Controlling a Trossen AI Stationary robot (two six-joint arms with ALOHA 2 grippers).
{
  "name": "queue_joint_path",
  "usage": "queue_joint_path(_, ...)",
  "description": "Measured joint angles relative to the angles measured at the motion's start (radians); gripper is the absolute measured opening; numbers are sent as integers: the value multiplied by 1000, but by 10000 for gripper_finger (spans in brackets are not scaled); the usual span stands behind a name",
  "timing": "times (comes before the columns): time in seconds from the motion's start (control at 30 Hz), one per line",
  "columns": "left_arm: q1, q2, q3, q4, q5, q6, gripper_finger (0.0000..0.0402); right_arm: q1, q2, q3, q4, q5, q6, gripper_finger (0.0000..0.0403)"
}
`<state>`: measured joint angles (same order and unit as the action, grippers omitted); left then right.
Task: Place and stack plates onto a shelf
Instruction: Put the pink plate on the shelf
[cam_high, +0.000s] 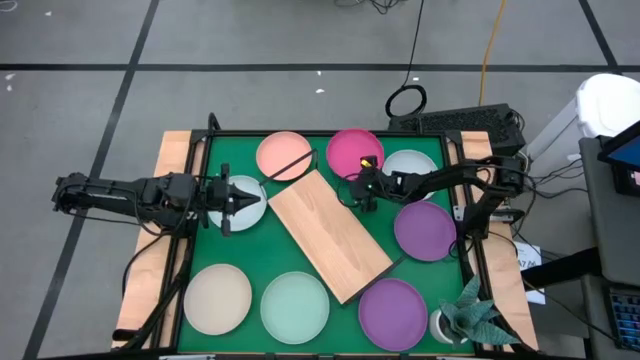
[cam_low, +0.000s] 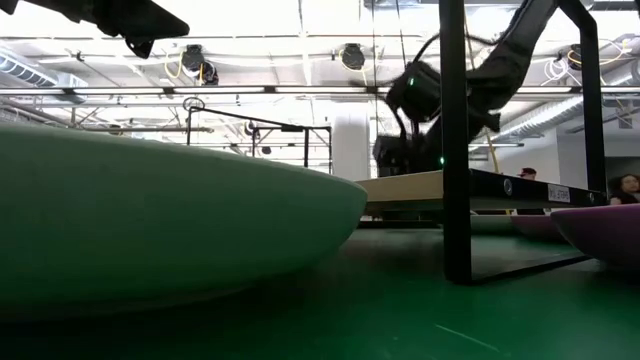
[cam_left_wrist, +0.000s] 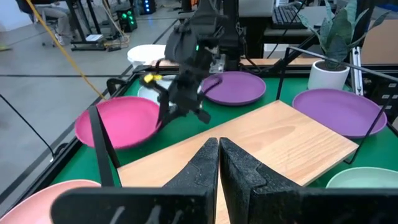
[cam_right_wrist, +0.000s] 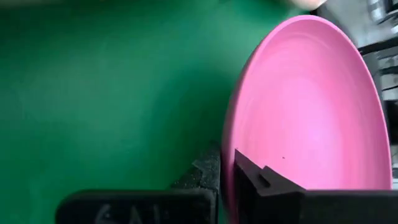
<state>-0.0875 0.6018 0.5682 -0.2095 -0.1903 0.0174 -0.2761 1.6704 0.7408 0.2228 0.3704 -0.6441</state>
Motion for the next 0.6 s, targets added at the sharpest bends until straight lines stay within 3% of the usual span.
queue_joint_path(0.27,0,0,0,-5,0,0,21,71,-173,1,-41,57,0,3)
queue_joint_path(0.6,0,0,0,-13,1,-5,21,223,-399,1,-145,53,1,1)
